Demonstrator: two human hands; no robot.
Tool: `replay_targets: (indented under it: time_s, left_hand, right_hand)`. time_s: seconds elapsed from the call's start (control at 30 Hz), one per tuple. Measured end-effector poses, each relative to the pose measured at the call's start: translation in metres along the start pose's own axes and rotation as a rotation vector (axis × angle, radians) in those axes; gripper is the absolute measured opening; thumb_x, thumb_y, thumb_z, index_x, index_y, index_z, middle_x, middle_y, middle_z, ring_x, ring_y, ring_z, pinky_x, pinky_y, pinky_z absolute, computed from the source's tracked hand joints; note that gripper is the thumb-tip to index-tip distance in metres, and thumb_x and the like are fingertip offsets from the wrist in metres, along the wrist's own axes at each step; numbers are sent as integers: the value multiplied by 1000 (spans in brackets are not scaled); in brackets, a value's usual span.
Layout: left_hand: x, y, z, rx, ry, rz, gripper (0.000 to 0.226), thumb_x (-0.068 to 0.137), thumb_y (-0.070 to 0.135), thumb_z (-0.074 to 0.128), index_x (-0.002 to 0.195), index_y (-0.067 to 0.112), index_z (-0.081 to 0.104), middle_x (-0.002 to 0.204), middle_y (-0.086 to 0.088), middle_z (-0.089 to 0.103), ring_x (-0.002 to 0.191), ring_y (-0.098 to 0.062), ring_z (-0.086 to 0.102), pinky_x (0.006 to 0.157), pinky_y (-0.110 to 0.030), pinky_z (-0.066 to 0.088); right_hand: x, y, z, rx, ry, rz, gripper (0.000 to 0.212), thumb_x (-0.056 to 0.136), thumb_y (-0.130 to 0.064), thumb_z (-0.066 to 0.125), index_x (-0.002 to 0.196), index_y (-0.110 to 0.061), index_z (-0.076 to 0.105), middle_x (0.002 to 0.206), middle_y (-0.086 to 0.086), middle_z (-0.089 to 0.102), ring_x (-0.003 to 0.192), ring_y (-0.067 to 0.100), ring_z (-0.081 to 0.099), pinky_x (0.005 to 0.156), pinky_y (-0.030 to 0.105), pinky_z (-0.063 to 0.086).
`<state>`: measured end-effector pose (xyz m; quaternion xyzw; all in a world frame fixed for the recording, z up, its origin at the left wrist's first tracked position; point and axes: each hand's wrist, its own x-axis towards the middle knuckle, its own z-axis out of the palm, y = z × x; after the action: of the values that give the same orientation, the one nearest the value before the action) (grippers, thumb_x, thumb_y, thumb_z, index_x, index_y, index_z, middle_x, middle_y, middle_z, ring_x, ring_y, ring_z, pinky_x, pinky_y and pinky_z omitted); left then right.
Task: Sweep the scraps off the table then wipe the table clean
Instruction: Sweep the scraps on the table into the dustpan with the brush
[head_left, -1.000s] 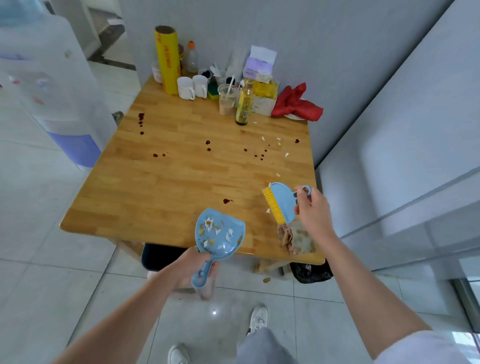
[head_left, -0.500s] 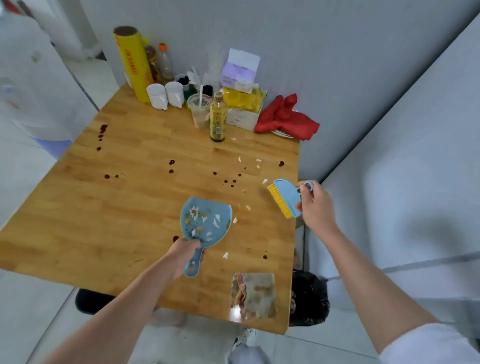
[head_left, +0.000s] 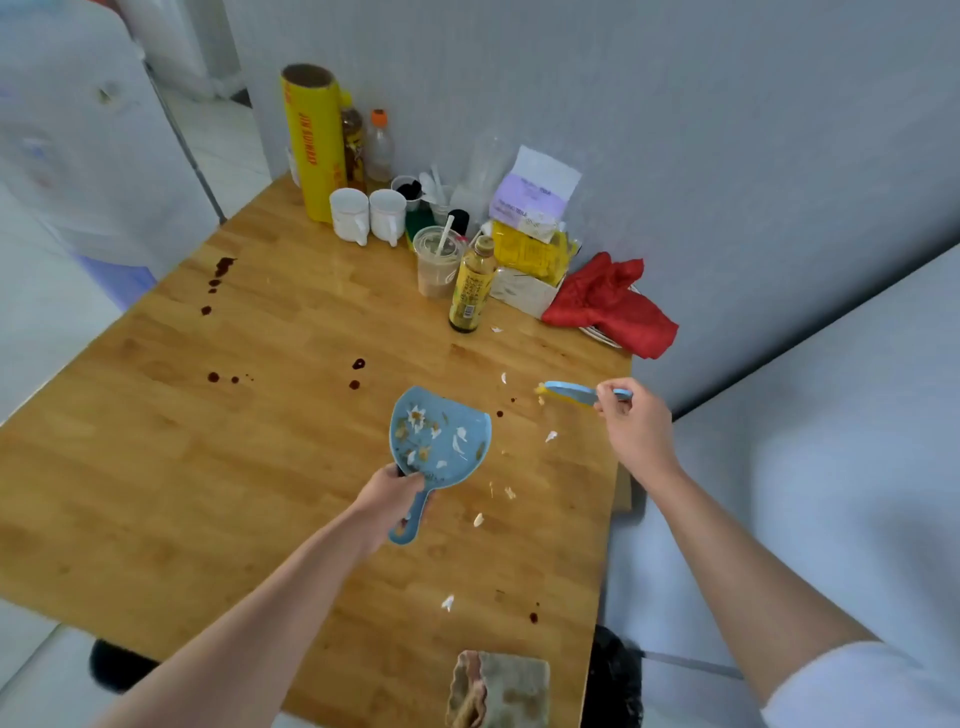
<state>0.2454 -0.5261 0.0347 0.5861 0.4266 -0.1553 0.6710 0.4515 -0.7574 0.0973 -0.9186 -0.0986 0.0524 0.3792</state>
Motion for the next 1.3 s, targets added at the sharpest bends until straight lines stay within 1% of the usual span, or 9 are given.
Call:
replay_targets:
  time_s: [0.17, 0.33, 0.43, 0.63, 0.73, 0.83, 1.03, 1.17, 1.3]
  left_hand:
    - [22, 5, -14, -20, 20, 36, 14, 95, 10, 50, 94, 9, 64, 67, -2, 66, 62, -18, 61, 62, -31, 47]
    - [52, 13, -29, -40, 93, 44, 14, 96, 14, 52, 102, 12, 64, 77, -5, 69, 67, -18, 64, 62, -31, 51]
    - [72, 16, -34, -61, 128, 75, 13, 96, 17, 53, 100, 15, 65, 71, -2, 70, 64, -17, 63, 60, -31, 50]
    - [93, 7, -31, -159, 127, 90, 14, 96, 19, 54, 103, 16, 66, 66, 2, 69, 62, -14, 63, 59, -31, 54]
    - [94, 3, -28, -190, 133, 72, 14, 97, 17, 53, 103, 17, 65, 70, 1, 70, 66, -16, 63, 71, -39, 59]
    - [91, 0, -22, -183, 133, 39, 15, 98, 15, 51, 106, 15, 64, 80, -4, 69, 71, -19, 63, 77, -43, 59]
    - [81, 8, -7, -130, 106, 20, 17, 97, 13, 48, 105, 9, 62, 75, -4, 67, 65, -18, 61, 58, -29, 49]
    - [79, 10, 0, -153, 91, 27, 17, 96, 11, 47, 105, 12, 62, 80, -6, 68, 70, -19, 62, 63, -32, 52]
    - [75, 7, 5, -158, 85, 31, 17, 96, 11, 48, 106, 12, 62, 81, -6, 69, 72, -20, 62, 65, -33, 54]
  right_hand:
    - [35, -2, 25, -3, -53, 11, 14, 101, -35, 53, 100, -30, 66, 88, -10, 73, 85, 8, 69, 63, 24, 47]
    - [93, -12, 59, -26, -84, -10, 16, 101, -35, 52, 105, -29, 66, 93, -4, 73, 86, 16, 70, 74, 37, 56]
    - [129, -14, 86, -48, -100, -65, 14, 101, -36, 52, 105, -31, 64, 95, -3, 73, 86, 16, 70, 71, 39, 56]
    - [174, -3, 133, -120, -203, -125, 25, 100, -30, 55, 116, -16, 68, 97, 1, 71, 85, 16, 66, 70, 32, 49]
    - [170, 5, 133, -161, -312, -173, 20, 100, -23, 57, 113, -18, 71, 86, -5, 68, 77, 11, 62, 69, 28, 44]
    - [158, 21, 113, -206, -398, -203, 16, 99, -20, 58, 105, -20, 73, 63, -12, 56, 47, 2, 46, 51, 23, 33]
    - [144, 41, 72, -263, -471, -171, 16, 101, -27, 55, 106, -26, 70, 45, -15, 49, 37, 5, 36, 39, 20, 26]
    - [134, 39, 64, -316, -470, -183, 17, 101, -29, 54, 107, -27, 70, 69, -1, 69, 45, 10, 46, 42, 27, 35]
    - [129, 31, 55, -390, -487, -190, 19, 101, -30, 53, 109, -25, 69, 85, 5, 72, 76, 27, 68, 68, 46, 57]
